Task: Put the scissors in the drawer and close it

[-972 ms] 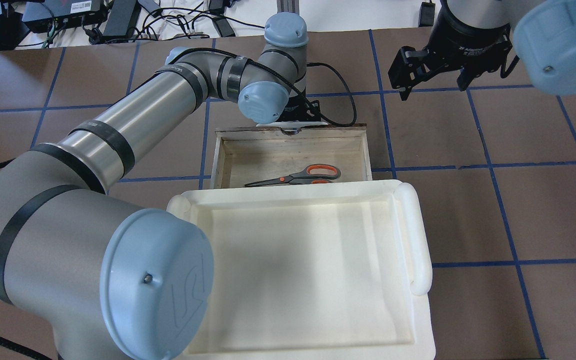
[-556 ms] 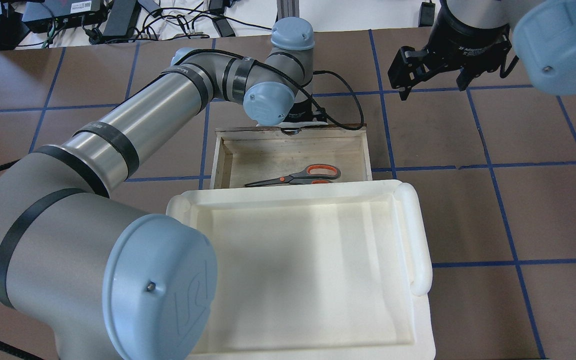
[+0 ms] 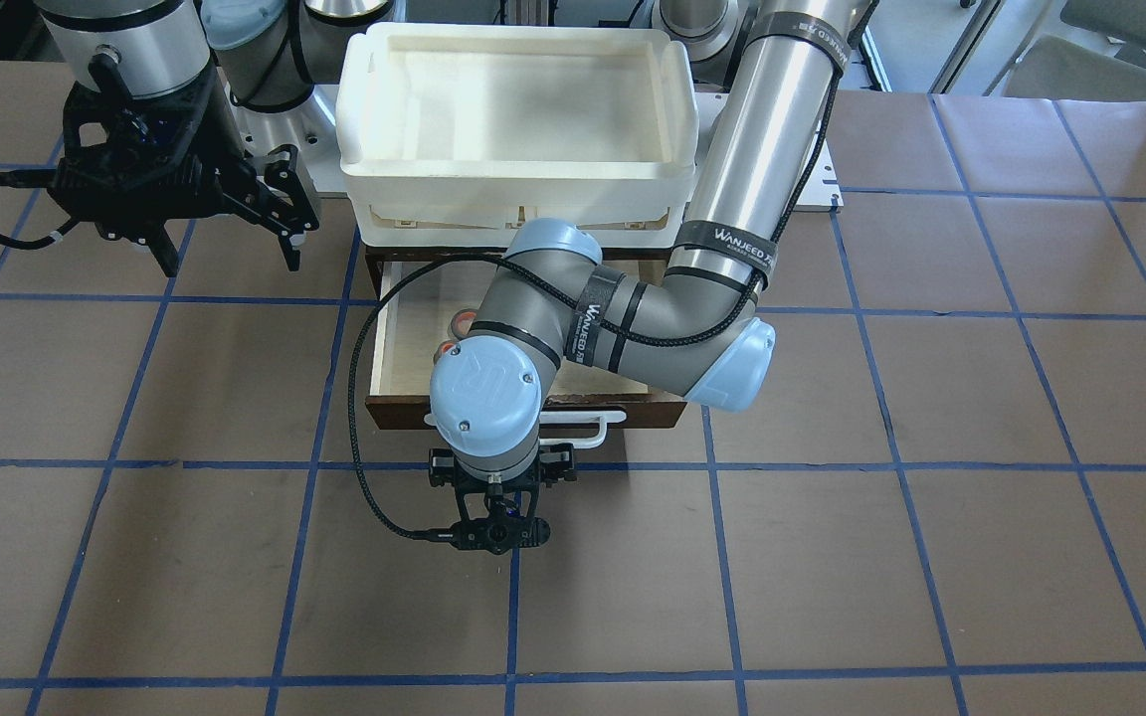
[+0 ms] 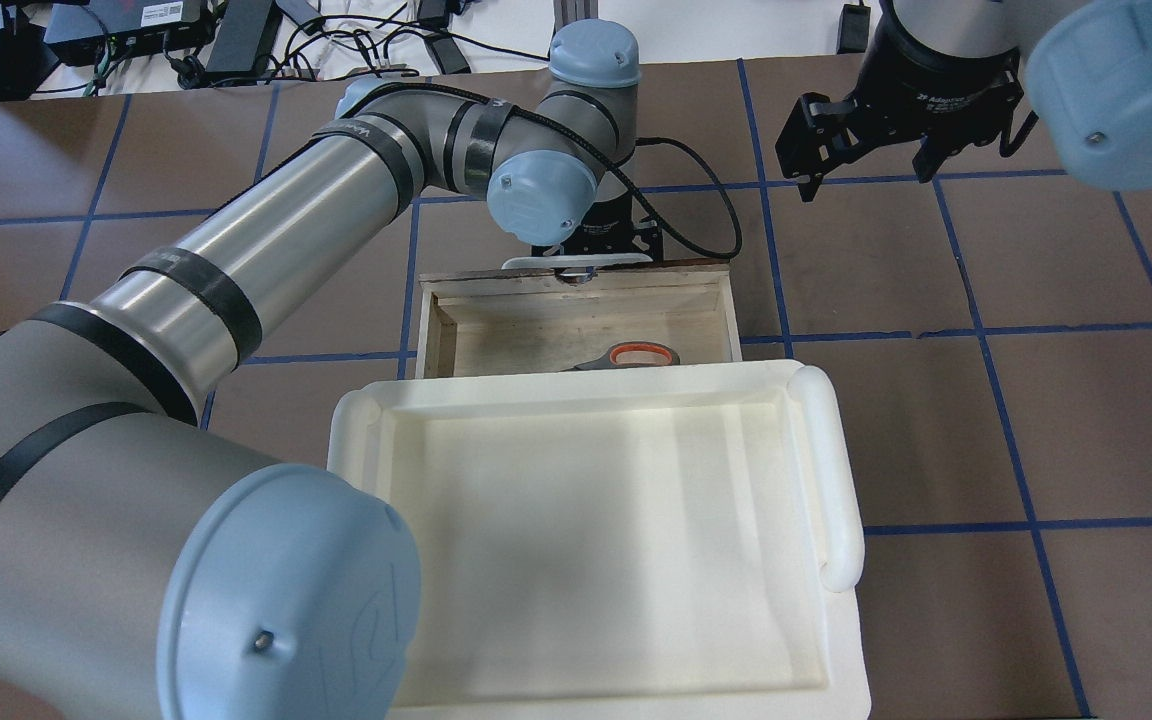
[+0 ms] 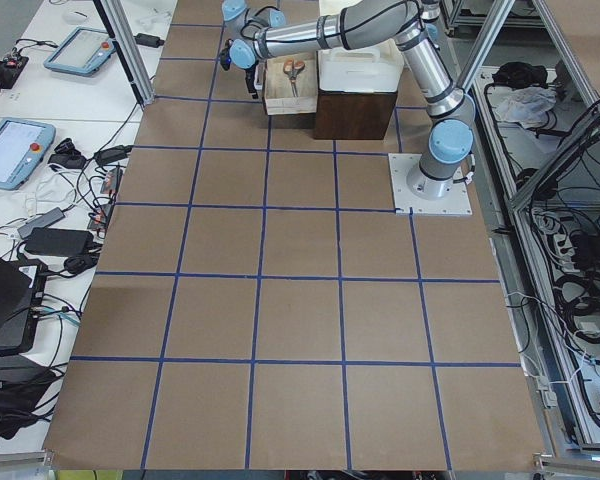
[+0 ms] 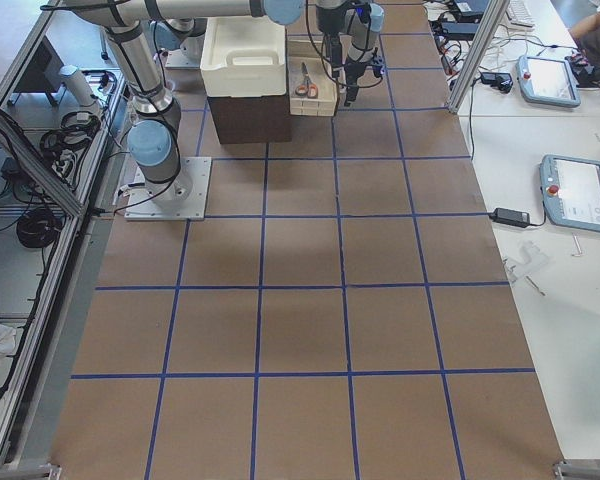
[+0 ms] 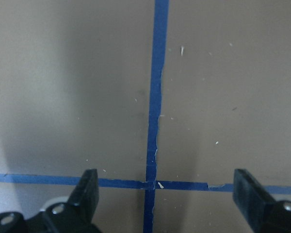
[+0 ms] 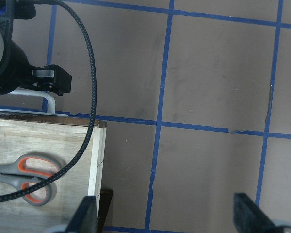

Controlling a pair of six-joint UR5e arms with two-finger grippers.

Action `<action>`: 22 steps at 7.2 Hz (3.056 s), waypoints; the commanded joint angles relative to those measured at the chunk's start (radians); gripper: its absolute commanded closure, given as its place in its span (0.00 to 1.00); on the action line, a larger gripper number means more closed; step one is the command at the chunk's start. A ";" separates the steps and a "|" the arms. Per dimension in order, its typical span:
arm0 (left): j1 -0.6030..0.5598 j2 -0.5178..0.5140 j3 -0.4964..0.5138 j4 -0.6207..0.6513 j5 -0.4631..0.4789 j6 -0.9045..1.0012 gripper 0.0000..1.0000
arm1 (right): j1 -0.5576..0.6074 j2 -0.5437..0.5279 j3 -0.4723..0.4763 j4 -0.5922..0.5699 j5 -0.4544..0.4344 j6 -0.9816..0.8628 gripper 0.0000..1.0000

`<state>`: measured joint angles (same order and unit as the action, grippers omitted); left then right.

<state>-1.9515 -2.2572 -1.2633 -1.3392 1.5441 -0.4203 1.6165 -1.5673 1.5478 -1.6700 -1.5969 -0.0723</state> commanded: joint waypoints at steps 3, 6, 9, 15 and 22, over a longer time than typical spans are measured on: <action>-0.009 0.102 -0.120 -0.035 0.005 0.002 0.00 | 0.000 0.001 0.000 0.001 0.000 0.002 0.00; -0.018 0.191 -0.195 -0.086 0.007 0.000 0.00 | 0.000 0.000 0.000 0.003 0.000 0.002 0.00; -0.026 0.237 -0.254 -0.169 0.002 -0.040 0.00 | 0.000 0.001 0.000 0.003 0.000 0.002 0.00; -0.059 0.254 -0.257 -0.238 -0.006 -0.066 0.00 | 0.000 0.001 0.000 0.003 0.000 0.000 0.00; -0.021 0.336 -0.187 -0.044 0.071 0.041 0.00 | 0.000 0.001 0.000 0.003 0.000 0.003 0.00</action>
<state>-1.9807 -1.9637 -1.4818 -1.3882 1.6093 -0.3913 1.6168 -1.5663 1.5478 -1.6675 -1.5969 -0.0696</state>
